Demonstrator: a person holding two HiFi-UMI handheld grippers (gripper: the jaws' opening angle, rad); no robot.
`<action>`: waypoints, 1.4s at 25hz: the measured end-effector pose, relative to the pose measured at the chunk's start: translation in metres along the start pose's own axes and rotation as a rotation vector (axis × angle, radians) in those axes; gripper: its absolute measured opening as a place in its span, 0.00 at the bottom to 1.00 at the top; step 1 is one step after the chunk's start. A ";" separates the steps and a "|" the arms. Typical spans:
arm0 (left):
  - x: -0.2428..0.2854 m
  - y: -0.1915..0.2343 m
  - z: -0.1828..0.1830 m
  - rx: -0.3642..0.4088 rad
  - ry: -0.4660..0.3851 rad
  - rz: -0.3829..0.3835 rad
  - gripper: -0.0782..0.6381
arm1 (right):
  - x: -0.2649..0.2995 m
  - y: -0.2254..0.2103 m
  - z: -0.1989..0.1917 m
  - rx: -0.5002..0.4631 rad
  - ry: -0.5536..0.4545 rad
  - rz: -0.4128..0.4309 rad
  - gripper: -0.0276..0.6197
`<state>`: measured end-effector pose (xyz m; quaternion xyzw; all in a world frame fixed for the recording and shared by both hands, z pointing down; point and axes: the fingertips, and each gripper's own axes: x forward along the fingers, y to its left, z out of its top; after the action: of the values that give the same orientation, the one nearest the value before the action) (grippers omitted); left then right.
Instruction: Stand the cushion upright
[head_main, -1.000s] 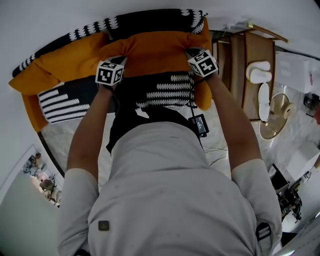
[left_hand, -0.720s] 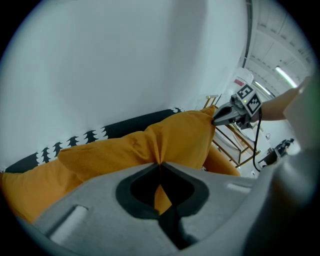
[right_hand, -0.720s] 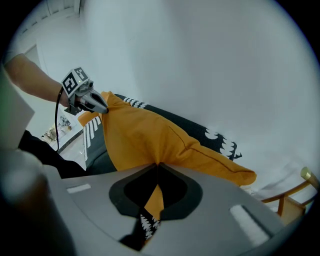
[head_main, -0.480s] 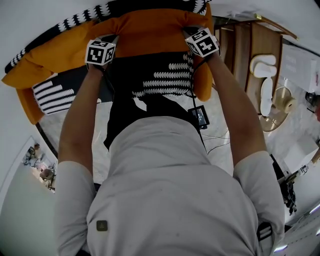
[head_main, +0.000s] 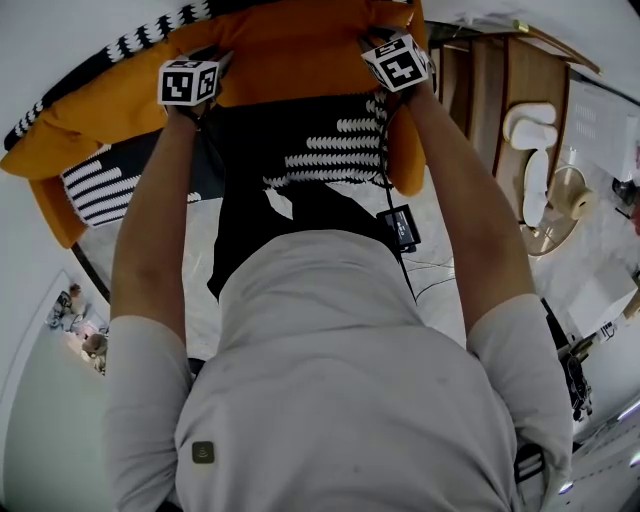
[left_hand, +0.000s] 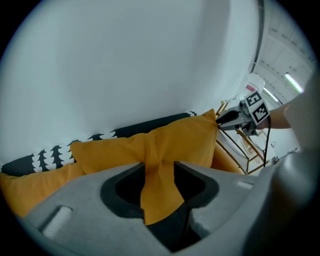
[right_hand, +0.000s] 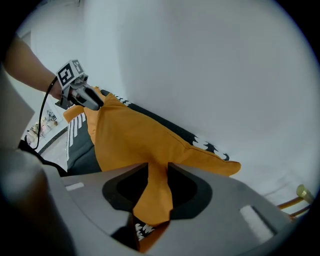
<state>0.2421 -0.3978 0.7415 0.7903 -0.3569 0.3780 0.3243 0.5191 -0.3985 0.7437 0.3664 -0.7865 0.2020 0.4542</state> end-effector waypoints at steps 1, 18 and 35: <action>-0.001 0.002 0.001 0.001 -0.009 0.004 0.39 | -0.002 -0.002 0.003 0.000 -0.007 -0.016 0.27; -0.068 -0.031 0.008 -0.065 -0.270 0.046 0.44 | -0.070 0.064 0.041 0.071 -0.218 0.025 0.26; -0.253 -0.121 0.062 0.097 -0.605 -0.124 0.13 | -0.237 0.159 0.117 0.041 -0.536 0.055 0.06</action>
<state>0.2469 -0.3011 0.4713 0.9017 -0.3701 0.1216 0.1877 0.4070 -0.2782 0.4820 0.3943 -0.8842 0.1258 0.2164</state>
